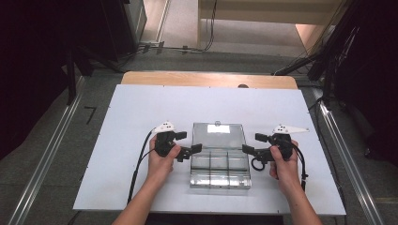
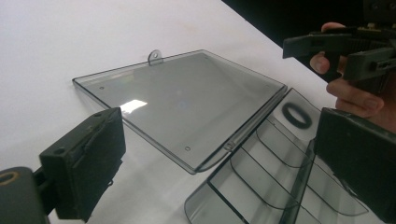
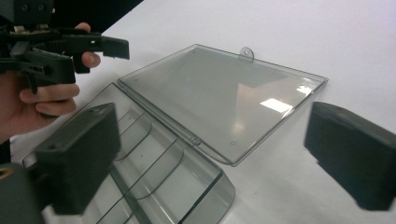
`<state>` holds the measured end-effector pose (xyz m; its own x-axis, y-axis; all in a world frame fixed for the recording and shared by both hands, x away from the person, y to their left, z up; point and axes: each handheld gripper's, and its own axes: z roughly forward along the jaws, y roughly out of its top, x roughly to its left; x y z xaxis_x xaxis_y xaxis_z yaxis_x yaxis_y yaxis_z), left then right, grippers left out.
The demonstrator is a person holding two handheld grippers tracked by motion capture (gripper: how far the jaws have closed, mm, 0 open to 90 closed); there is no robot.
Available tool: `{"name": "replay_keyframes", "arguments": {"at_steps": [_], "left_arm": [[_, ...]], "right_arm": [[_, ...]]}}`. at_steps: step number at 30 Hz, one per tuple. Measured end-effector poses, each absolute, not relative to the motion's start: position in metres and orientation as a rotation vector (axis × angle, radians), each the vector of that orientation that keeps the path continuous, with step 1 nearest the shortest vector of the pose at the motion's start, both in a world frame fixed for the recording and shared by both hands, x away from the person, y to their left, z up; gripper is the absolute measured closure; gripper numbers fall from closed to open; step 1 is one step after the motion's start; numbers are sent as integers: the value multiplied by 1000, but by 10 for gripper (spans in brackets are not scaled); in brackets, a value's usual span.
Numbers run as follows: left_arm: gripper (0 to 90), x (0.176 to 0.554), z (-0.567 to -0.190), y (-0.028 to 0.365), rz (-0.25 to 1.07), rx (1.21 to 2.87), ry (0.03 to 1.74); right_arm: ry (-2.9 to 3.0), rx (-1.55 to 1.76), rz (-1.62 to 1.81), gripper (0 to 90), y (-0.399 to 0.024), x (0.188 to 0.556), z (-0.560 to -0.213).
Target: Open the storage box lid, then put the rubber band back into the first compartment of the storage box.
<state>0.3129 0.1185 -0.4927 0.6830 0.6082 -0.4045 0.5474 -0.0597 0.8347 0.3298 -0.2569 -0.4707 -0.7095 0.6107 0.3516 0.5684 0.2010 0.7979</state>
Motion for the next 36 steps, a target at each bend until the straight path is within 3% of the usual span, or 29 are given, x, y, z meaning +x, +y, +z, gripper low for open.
{"name": "replay_keyframes", "arguments": {"at_steps": [17,36], "left_arm": [[0,293,-483,133,140,1725,856],[0,256,-478,183,251,1710,851]], "right_arm": [[2387,1095,1425,0,-272,311,-460],[2441,1117,1360,0,-296,305,-466]]}}
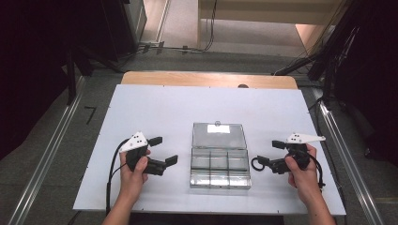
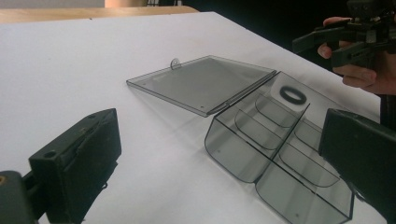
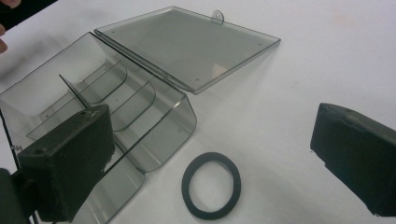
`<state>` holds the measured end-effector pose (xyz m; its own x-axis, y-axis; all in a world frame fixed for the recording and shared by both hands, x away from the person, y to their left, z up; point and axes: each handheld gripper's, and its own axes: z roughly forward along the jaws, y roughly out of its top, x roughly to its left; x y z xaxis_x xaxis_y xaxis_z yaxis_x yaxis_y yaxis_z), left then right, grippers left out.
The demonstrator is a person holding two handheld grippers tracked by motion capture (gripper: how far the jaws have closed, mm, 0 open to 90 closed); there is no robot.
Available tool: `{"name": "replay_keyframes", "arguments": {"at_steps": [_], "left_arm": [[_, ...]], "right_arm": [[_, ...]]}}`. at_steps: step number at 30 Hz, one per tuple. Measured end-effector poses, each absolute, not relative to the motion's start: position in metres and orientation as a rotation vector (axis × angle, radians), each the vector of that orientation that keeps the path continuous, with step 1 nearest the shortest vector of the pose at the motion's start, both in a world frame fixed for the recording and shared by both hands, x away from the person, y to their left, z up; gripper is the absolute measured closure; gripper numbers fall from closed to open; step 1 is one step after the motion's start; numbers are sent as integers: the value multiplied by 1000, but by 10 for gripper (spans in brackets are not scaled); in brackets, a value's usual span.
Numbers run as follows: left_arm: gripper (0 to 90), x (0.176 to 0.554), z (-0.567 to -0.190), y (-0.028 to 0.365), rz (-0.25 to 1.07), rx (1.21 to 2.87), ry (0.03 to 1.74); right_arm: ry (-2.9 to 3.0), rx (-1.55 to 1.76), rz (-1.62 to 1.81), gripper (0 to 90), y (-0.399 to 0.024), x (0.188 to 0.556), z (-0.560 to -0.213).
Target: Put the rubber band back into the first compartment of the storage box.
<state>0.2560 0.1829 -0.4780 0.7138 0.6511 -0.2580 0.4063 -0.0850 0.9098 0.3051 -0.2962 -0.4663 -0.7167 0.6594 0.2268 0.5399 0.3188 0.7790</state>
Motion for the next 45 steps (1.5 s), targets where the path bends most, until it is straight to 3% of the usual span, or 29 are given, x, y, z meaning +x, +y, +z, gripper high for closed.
{"name": "replay_keyframes", "arguments": {"at_steps": [10,16,24,36,45], "left_arm": [[0,243,-483,202,272,1714,877],[0,239,-484,211,276,1716,886],[0,232,-488,217,276,1742,883],[0,230,-489,229,293,1722,910],[0,233,-491,231,293,1718,920]], "right_arm": [[2454,1145,1289,62,-301,301,-470],[2479,1151,1252,208,-300,301,-473],[2498,1170,1183,482,-296,302,-477],[2578,1139,1123,613,-289,303,-483],[2527,1173,1053,662,-287,306,-487]]}}
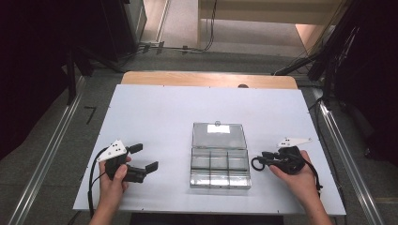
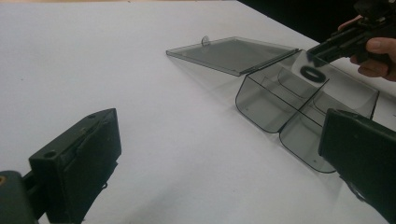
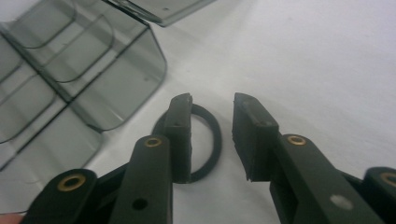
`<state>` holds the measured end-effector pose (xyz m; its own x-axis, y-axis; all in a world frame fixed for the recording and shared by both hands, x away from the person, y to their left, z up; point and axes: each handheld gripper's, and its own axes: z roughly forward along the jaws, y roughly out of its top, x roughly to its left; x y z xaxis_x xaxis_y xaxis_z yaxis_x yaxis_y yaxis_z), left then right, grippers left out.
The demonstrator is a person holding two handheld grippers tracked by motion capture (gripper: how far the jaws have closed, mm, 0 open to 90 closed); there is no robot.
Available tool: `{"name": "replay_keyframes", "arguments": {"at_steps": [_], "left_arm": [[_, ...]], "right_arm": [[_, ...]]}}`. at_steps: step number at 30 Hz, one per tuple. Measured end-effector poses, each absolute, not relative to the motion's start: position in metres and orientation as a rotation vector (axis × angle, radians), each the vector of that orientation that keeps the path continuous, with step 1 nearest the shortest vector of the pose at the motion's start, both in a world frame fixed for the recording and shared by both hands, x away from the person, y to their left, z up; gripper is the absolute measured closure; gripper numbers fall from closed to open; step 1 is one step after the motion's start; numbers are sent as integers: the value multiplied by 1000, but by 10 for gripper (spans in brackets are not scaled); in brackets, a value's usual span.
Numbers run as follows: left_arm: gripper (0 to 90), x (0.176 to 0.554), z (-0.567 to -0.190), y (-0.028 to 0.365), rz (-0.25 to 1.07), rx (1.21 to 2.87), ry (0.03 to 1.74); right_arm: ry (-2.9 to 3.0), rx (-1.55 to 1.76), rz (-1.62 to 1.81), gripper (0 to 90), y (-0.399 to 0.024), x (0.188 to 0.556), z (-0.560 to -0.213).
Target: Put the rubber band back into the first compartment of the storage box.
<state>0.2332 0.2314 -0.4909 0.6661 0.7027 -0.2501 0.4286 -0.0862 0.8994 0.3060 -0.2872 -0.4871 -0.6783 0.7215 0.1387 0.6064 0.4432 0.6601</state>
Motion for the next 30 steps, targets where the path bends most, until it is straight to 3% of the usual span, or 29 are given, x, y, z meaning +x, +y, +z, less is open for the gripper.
{"name": "replay_keyframes", "arguments": {"at_steps": [10,18,30], "left_arm": [[0,232,-490,232,301,1719,925],[0,232,-490,232,303,1717,928],[0,232,-490,232,305,1721,921]], "right_arm": [[2547,1137,947,736,-284,306,-495],[2532,1063,900,848,-281,303,-496],[2518,1162,955,861,-284,305,-497]]}}
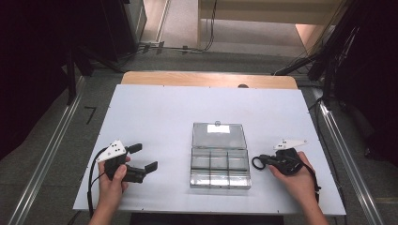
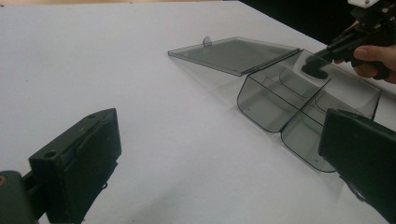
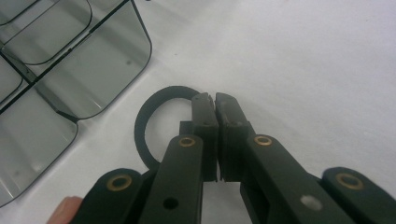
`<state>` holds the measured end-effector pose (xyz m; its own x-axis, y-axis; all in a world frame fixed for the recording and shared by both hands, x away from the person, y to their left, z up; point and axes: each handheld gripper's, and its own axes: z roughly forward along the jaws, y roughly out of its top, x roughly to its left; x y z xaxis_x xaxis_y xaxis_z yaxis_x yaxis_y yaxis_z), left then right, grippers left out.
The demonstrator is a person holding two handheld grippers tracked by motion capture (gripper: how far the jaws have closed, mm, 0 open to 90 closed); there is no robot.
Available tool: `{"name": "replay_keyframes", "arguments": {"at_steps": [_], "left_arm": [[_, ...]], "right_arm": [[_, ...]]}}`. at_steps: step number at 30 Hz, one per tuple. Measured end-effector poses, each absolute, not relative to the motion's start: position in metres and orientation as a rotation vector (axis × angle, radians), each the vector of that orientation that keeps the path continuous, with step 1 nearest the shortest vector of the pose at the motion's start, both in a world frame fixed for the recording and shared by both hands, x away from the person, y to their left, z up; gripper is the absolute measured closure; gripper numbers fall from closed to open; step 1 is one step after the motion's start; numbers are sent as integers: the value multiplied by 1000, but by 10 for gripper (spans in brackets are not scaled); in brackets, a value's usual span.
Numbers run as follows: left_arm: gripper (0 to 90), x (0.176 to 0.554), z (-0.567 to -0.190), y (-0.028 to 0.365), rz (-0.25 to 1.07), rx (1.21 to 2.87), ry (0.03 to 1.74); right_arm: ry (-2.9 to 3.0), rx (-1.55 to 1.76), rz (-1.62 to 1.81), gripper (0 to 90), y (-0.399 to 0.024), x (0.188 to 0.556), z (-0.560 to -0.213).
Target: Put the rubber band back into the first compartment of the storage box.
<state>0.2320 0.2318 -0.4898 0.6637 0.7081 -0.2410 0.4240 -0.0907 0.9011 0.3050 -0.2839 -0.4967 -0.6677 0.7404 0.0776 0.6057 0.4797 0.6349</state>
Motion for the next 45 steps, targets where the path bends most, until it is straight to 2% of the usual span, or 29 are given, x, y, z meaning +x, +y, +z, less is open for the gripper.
{"name": "replay_keyframes", "arguments": {"at_steps": [25,45], "left_arm": [[0,233,-490,232,306,1725,920],[0,232,-488,228,305,1728,900]], "right_arm": [[2428,1213,1164,863,-299,304,-468],[2401,1183,1174,864,-288,300,-450]]}}
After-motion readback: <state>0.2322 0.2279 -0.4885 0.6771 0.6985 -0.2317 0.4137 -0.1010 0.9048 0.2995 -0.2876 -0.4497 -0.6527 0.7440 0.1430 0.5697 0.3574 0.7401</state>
